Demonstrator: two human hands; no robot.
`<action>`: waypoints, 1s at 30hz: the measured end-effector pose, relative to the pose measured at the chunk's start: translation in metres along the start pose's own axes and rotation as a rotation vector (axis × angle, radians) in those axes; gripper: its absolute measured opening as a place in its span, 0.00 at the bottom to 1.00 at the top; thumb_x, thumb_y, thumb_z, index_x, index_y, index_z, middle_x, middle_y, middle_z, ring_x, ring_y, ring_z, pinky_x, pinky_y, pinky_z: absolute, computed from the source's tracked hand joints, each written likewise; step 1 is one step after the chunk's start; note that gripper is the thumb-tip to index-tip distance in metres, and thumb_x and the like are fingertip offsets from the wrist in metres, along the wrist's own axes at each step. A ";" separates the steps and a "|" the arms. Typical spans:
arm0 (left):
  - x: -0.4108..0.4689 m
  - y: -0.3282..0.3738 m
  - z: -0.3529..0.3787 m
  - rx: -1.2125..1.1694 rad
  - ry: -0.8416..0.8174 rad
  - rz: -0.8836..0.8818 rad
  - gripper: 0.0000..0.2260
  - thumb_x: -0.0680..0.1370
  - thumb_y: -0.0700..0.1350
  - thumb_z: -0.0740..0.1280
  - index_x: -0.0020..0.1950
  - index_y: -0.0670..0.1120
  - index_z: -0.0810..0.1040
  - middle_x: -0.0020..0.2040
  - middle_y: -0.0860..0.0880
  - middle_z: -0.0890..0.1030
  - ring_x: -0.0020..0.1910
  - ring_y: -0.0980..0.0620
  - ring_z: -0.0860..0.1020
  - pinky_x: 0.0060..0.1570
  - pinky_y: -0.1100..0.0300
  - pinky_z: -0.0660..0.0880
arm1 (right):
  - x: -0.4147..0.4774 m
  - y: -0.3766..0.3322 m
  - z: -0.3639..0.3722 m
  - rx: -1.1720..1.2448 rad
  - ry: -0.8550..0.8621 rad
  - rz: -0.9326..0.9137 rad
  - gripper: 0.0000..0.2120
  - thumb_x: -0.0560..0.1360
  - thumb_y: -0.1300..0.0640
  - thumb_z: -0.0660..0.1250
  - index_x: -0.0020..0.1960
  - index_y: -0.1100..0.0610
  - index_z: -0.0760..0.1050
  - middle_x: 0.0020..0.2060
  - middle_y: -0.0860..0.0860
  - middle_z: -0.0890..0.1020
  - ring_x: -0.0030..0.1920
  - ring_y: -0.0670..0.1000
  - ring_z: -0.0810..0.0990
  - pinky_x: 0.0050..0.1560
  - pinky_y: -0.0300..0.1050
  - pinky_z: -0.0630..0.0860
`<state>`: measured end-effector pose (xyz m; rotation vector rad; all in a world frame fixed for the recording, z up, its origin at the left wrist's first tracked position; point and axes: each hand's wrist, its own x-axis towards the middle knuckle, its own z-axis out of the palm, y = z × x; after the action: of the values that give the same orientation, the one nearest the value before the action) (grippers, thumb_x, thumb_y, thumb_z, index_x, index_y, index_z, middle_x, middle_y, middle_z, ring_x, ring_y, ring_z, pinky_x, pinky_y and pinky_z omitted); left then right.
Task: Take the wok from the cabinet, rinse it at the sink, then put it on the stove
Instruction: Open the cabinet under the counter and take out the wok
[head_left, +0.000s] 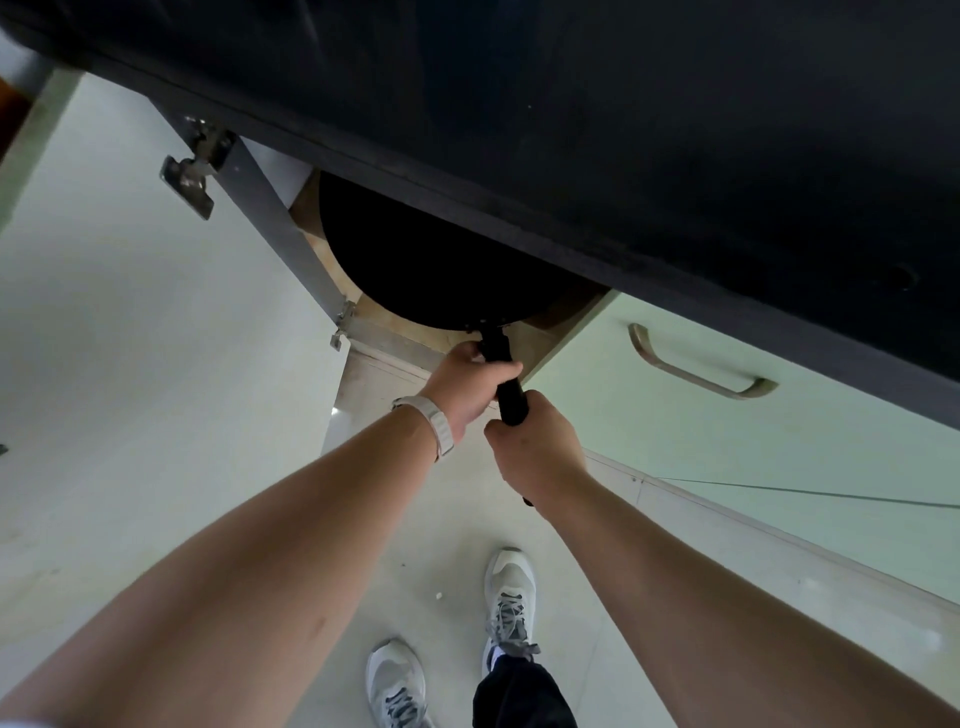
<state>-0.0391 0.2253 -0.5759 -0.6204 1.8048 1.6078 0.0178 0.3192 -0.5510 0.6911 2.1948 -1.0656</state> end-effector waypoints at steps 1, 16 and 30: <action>0.002 0.001 0.001 0.007 -0.003 0.003 0.16 0.75 0.46 0.70 0.61 0.44 0.77 0.55 0.46 0.83 0.49 0.49 0.81 0.36 0.61 0.69 | 0.002 -0.001 -0.003 -0.020 -0.003 0.009 0.06 0.73 0.58 0.60 0.50 0.51 0.70 0.35 0.49 0.78 0.30 0.51 0.76 0.26 0.40 0.67; -0.029 -0.012 -0.007 0.061 -0.058 0.038 0.15 0.71 0.50 0.74 0.52 0.45 0.77 0.44 0.48 0.82 0.40 0.52 0.79 0.37 0.63 0.74 | -0.030 0.007 -0.016 -0.162 -0.007 0.002 0.05 0.71 0.57 0.62 0.37 0.53 0.67 0.30 0.49 0.76 0.27 0.51 0.72 0.27 0.41 0.65; -0.122 -0.055 -0.017 0.022 -0.101 0.016 0.14 0.75 0.46 0.72 0.57 0.41 0.76 0.43 0.47 0.80 0.36 0.54 0.76 0.37 0.67 0.75 | -0.122 0.035 -0.007 -0.200 -0.053 0.017 0.06 0.70 0.55 0.64 0.37 0.54 0.68 0.30 0.49 0.74 0.26 0.51 0.70 0.28 0.42 0.66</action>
<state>0.0811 0.1926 -0.5251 -0.5068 1.7556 1.5985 0.1230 0.3208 -0.4798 0.5838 2.2086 -0.8315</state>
